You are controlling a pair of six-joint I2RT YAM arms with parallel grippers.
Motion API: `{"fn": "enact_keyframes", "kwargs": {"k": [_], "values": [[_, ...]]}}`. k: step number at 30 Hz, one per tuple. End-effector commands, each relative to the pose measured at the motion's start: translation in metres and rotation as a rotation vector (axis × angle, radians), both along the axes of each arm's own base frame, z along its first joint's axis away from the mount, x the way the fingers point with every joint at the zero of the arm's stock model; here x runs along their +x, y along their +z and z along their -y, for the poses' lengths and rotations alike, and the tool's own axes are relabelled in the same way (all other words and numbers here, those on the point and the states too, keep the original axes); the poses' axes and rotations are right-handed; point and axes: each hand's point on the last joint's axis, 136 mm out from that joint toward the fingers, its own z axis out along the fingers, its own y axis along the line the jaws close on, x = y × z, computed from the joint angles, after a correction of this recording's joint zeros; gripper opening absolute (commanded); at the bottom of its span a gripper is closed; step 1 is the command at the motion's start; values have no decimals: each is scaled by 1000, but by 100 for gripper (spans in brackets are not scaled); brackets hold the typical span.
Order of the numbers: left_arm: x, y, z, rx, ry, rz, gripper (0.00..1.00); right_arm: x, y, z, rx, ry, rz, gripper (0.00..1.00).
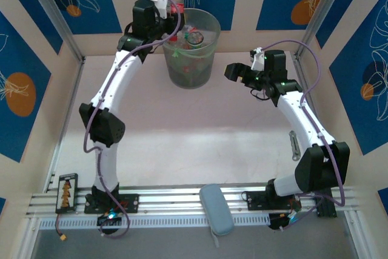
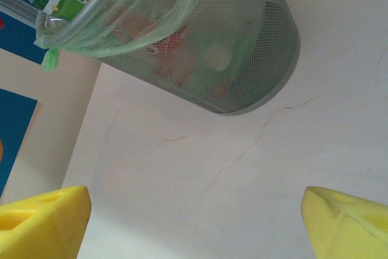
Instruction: Put the plastic bottles in the bin
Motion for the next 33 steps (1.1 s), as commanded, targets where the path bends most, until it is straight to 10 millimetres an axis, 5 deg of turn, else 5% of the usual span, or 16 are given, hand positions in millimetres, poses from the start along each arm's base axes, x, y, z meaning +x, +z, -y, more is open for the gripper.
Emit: {"fn": "enact_keyframes", "kwargs": {"k": [1,11,21,33], "values": [[1,7,15,-31,-47,-1,54,0,6,-5,21,19,20,90],[18,-31,19,2,-27,-66,59,0,6,-6,21,27,23,90],[20,-42,21,2,-29,-94,83,0,3,-6,22,27,17,90],[18,-47,26,-5,-45,-105,75,2,-2,-7,25,30,8,90]]}}
